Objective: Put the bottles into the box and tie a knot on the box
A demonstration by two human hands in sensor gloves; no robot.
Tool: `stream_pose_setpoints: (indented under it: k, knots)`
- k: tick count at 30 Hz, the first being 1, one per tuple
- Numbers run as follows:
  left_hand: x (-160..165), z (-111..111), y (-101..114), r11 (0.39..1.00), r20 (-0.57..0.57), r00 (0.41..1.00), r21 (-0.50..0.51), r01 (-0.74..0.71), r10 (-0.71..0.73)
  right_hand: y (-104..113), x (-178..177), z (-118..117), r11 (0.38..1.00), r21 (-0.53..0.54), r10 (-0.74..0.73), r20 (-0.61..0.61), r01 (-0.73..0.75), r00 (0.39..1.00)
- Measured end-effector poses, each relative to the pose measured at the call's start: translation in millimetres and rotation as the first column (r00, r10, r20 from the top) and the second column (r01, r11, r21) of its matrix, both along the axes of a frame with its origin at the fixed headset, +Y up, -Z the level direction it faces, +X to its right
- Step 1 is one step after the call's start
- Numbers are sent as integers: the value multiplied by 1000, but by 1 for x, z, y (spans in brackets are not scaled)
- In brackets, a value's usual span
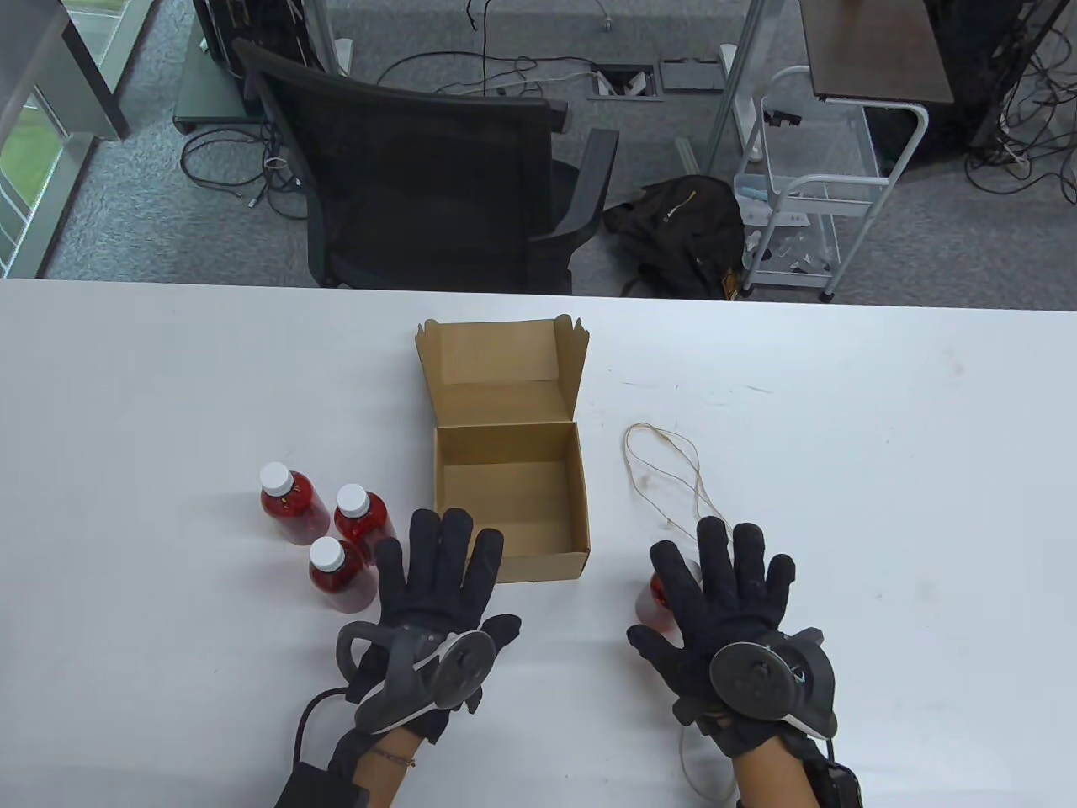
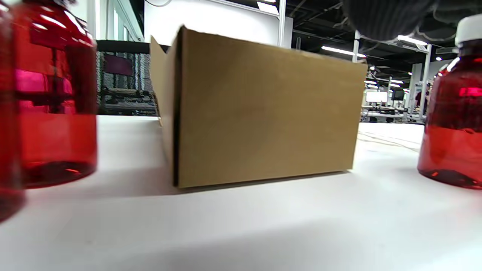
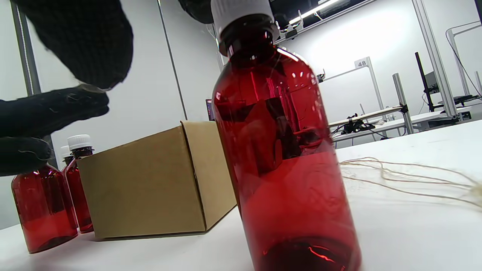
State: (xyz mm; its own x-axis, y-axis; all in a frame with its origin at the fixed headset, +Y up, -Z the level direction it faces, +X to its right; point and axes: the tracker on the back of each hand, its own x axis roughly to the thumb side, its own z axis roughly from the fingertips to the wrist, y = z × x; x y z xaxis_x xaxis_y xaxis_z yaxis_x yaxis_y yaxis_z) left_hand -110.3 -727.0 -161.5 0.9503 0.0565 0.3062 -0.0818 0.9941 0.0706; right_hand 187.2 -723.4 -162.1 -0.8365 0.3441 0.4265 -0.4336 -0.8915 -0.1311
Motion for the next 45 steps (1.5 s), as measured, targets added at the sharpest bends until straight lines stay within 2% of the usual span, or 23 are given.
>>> stream_pose_setpoints:
  k: [5,8,13,18,23,27,30,34,37,42,45]
  knots:
    - [14,-16,-20,986,32,999,-165,-3,9,-1,3,-1,1000,-7,-13,11,13,1000]
    - [15,-18,-25,988,27,999,-147,43,-39,-2,3,-3,1000,-14,-11,14,12,1000]
    - [13,-14,-24,992,45,999,-125,13,-7,-4,2,-5,999,-31,-23,16,23,1000]
    - [13,-4,-16,997,82,997,-78,7,-1,-3,3,-2,999,-11,-31,24,31,999]
    - [15,11,-6,996,123,992,-87,-21,32,-2,3,-1,999,-11,-43,22,43,999]
    - [15,19,6,985,151,985,-163,-62,87,-2,5,-1,998,-14,-58,20,58,998]
    - [14,21,13,959,171,977,-272,-74,124,-2,5,-1,997,-16,-69,20,69,997]
    - [11,20,16,906,187,969,-417,-72,163,-2,6,-1,997,-19,-79,21,80,997]
    - [10,21,17,871,190,963,-485,-76,190,-2,6,-1,996,-20,-84,21,84,996]
    - [12,22,17,838,237,948,-543,-51,211,-3,7,-2,997,-19,-81,20,81,997]
    - [13,25,20,840,247,944,-540,-56,221,-2,8,-2,996,-18,-89,23,89,996]
